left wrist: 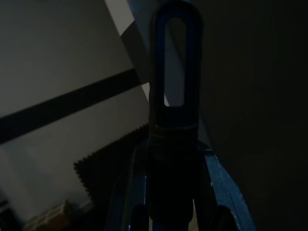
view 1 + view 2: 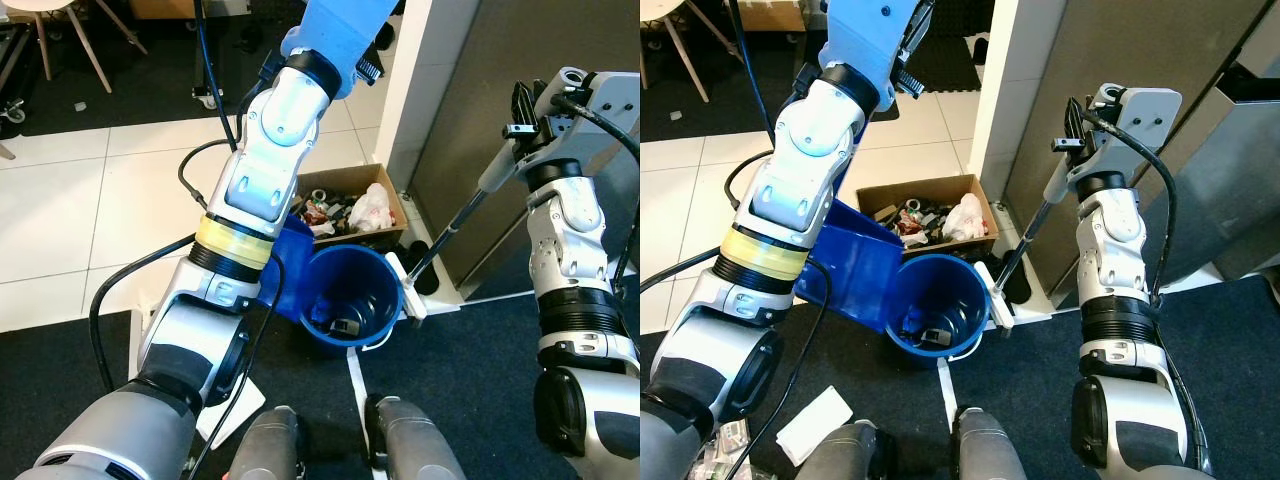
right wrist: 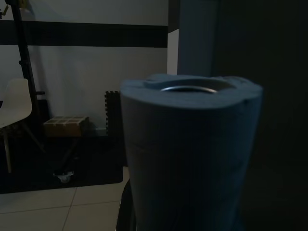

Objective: Sweep floor

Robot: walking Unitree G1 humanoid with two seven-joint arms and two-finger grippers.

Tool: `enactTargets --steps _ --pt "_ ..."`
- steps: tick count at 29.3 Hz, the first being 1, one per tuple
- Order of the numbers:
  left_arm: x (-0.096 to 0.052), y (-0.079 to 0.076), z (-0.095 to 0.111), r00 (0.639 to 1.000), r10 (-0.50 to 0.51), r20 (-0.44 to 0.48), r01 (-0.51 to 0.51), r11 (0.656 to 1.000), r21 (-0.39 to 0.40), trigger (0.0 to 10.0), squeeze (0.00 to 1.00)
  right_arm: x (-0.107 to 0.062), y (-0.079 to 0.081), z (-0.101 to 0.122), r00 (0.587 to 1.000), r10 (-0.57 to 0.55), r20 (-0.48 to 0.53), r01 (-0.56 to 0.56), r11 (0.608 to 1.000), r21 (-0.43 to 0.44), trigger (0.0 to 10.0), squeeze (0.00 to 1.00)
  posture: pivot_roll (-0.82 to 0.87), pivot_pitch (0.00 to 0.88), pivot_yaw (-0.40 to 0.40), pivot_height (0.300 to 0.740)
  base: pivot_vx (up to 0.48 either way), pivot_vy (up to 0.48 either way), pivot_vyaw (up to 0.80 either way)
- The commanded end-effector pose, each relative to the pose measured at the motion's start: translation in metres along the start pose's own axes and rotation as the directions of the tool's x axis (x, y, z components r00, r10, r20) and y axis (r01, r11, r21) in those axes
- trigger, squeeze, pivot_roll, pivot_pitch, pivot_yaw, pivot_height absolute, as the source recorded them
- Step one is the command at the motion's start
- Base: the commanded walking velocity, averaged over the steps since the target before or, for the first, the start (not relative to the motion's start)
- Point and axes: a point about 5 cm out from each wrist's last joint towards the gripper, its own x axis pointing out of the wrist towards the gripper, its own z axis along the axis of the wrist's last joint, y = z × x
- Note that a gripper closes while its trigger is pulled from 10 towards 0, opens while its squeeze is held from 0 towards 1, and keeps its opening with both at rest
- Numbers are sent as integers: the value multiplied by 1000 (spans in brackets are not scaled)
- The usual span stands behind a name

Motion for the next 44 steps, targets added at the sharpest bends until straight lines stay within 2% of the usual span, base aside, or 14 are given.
enactTargets --steps 1,5,8,10,11,12,13,20,23,26,31,34,38,44 --pt "4 -4 14 997 -29 65 21 994 110 10000 0 3 1 9 999 3 52 -3 1000 3 10000 0 23 0 -41 740 0 0 0" --pt "4 -6 14 996 -41 79 24 980 197 10000 0 3 0 10 999 4 51 -5 1000 3 10000 0 23 0 -42 740 0 0 0" --pt "5 -2 15 998 -15 61 14 1000 22 10000 0 3 0 10 999 4 51 -4 1000 2 10000 0 21 0 -41 740 0 0 0" --pt "5 -1 16 998 -7 59 9 1000 -28 10000 0 3 0 10 999 3 51 -4 1000 2 10000 0 21 0 -41 740 0 0 0" --pt "5 1 17 998 -2 62 2 1000 -7 10000 0 4 0 10 999 3 51 -4 1000 2 10000 0 23 0 -42 740 0 0 0" --pt "5 1 15 996 -15 83 -2 979 202 10000 0 4 0 10 999 4 51 -4 1000 2 10000 0 23 0 -43 740 0 0 0" --pt "5 1 14 997 -15 80 -2 978 210 10000 0 4 0 10 999 4 51 -4 1000 2 10000 0 23 0 -43 740 0 0 0" --pt "4 -1 16 997 -15 79 9 997 76 10000 0 4 0 10 999 6 53 -6 1000 3 10000 0 22 0 -43 740 0 0 0" --pt "4 -1 16 997 -18 73 12 997 81 10000 0 4 0 10 999 7 53 -7 1000 3 10000 0 23 0 -44 740 0 0 0" --pt "5 1 16 998 -1 65 2 1000 -13 10000 0 4 0 10 999 6 53 -6 1000 3 10000 0 22 0 -42 740 0 0 0" --pt "5 1 16 996 -11 87 -1 990 139 10000 0 4 1 10 999 6 53 -6 1000 4 10000 0 22 0 -41 740 0 0 0" --pt "6 1 17 997 -1 75 1 1000 -1 10000 0 4 1 10 998 5 55 -6 1000 5 10000 0 23 0 -41 740 0 0 0" --pt "5 1 18 995 -17 94 5 993 121 10000 0 4 1 10 999 5 53 -5 1000 5 10000 0 25 0 -43 740 0 0 0" --pt "4 5 18 995 -5 101 -6 994 112 10000 0 4 1 10 999 6 53 -6 1000 6 10000 0 25 0 -43 740 0 0 0"
